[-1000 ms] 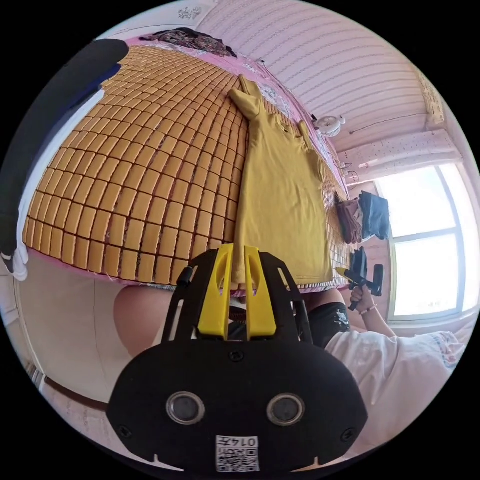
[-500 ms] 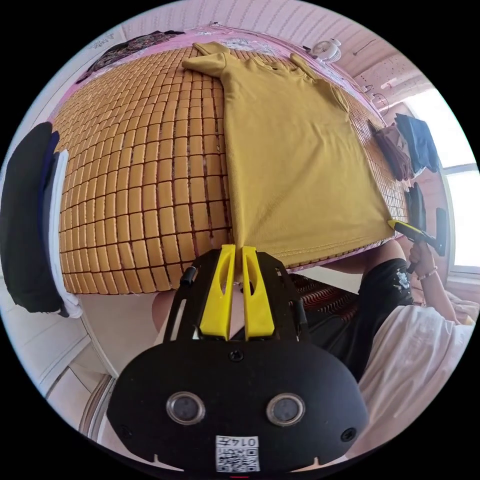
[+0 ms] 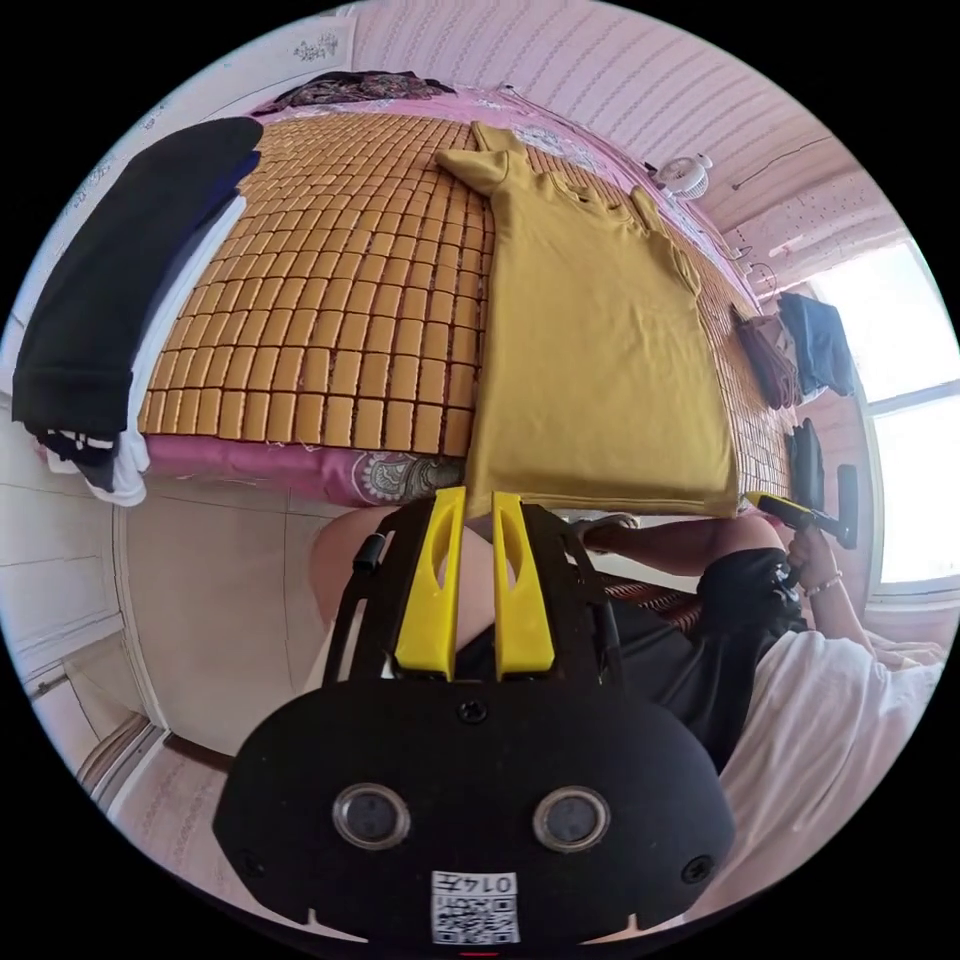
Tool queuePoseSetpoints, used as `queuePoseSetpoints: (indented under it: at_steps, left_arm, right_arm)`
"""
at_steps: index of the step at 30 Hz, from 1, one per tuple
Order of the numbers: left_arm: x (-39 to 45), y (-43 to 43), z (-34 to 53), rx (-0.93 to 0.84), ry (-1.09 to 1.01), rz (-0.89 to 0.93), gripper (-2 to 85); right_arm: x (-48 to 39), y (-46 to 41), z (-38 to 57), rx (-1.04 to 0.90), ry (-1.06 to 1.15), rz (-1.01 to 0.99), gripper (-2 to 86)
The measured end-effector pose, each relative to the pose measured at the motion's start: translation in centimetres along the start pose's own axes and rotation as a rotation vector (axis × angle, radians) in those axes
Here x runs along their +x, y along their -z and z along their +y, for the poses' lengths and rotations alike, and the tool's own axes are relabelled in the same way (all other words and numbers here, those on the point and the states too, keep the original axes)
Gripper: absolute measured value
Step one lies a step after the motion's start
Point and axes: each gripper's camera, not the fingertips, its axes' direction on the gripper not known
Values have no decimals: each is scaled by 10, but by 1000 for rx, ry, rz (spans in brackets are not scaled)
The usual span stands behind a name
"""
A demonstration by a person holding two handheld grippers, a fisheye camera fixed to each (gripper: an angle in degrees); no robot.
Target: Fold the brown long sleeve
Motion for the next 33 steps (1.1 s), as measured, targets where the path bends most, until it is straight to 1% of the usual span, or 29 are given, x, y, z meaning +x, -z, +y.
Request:
queuePoseSetpoints:
  at_steps: [5, 9, 15, 17, 20, 24, 27, 31, 33]
  left_arm:
    - [9, 18, 5, 107, -66, -22, 50]
    - [36, 21, -7, 164, -168, 13, 50]
    - [99, 3, -58, 167, -387, 62, 52]
    - [119, -6, -78, 166, -451, 75, 55]
    - [150, -24, -119, 170, -543, 109, 60]
    - [193, -58, -180, 170, -657, 147, 69]
    - [218, -88, -225, 149, -691, 169, 69]
    - [238, -124, -276, 115, -661, 170, 63]
    - [246, -147, -301, 89, -638, 137, 49]
  right_arm:
    - [11, 16, 24, 97, -12, -52, 52]
    - [17, 31, 41, 210, -23, -62, 58]
    - [13, 72, 48, 432, 41, 91, 69]
    - [11, 91, 34, 518, 79, 169, 74]
    - [13, 109, -1, 576, 106, 245, 85]
    - [19, 117, -60, 574, 142, 275, 98]
    - [26, 110, -121, 516, 166, 300, 102]
    - [39, 89, -211, 377, 186, 301, 93]
    - [46, 80, -244, 357, 177, 290, 94]
